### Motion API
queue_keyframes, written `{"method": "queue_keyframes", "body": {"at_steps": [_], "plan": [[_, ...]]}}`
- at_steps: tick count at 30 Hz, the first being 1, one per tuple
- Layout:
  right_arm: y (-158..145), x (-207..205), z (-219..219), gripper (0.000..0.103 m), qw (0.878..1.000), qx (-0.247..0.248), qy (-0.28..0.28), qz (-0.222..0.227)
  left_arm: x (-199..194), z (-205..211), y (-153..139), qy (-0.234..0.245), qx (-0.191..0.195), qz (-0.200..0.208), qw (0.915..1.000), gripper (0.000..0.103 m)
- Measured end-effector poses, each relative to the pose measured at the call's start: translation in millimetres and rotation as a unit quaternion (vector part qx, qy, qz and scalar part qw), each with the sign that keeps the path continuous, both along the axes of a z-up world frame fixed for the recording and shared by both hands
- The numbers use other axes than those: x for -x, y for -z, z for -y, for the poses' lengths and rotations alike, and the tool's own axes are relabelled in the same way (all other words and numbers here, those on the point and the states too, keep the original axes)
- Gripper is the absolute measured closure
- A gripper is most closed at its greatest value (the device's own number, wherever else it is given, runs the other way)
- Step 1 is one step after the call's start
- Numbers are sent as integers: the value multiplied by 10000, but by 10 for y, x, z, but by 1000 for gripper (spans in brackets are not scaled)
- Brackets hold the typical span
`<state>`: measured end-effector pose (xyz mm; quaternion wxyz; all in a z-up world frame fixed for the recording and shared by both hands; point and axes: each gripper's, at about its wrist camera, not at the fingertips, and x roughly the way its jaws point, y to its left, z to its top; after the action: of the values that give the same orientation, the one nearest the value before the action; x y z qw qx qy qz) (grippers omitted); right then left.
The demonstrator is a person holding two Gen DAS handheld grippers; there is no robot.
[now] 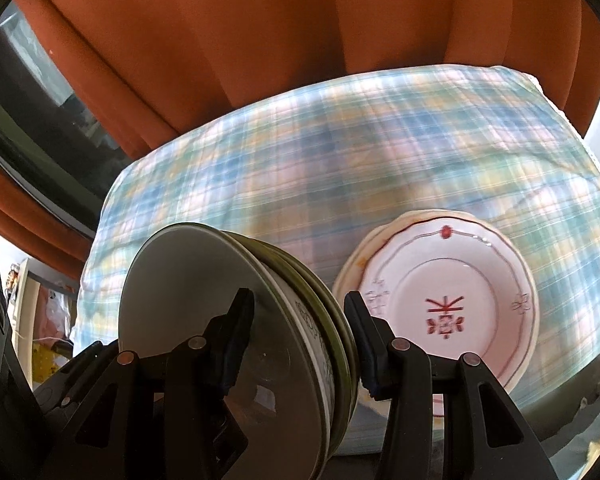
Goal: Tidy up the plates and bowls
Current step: 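Lift the nested bowls and carry them over the plate stack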
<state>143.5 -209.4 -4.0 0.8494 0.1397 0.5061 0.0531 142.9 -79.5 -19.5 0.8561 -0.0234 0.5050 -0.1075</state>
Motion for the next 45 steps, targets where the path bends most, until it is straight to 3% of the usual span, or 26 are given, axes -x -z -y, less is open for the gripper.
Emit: {"method": "queue_keyframes", "body": {"at_steps": [17,25,33,45], "plan": [[93,44,901,53,10000,19,-29,-65,64,860,113,-57,88,-49,9999,50],[199,41,1251,53,9995,189,-92,-231,90,1200,265,-132,223,-259,9993,50],[407,-20,1360,53,9978,222,-254,-564,36,1258,491,-353,284,-660,9968,50],[481,-283,1327,53,9965,267,-382,-693,-223,1259,516,-406,223,-720,9963,51]]}}
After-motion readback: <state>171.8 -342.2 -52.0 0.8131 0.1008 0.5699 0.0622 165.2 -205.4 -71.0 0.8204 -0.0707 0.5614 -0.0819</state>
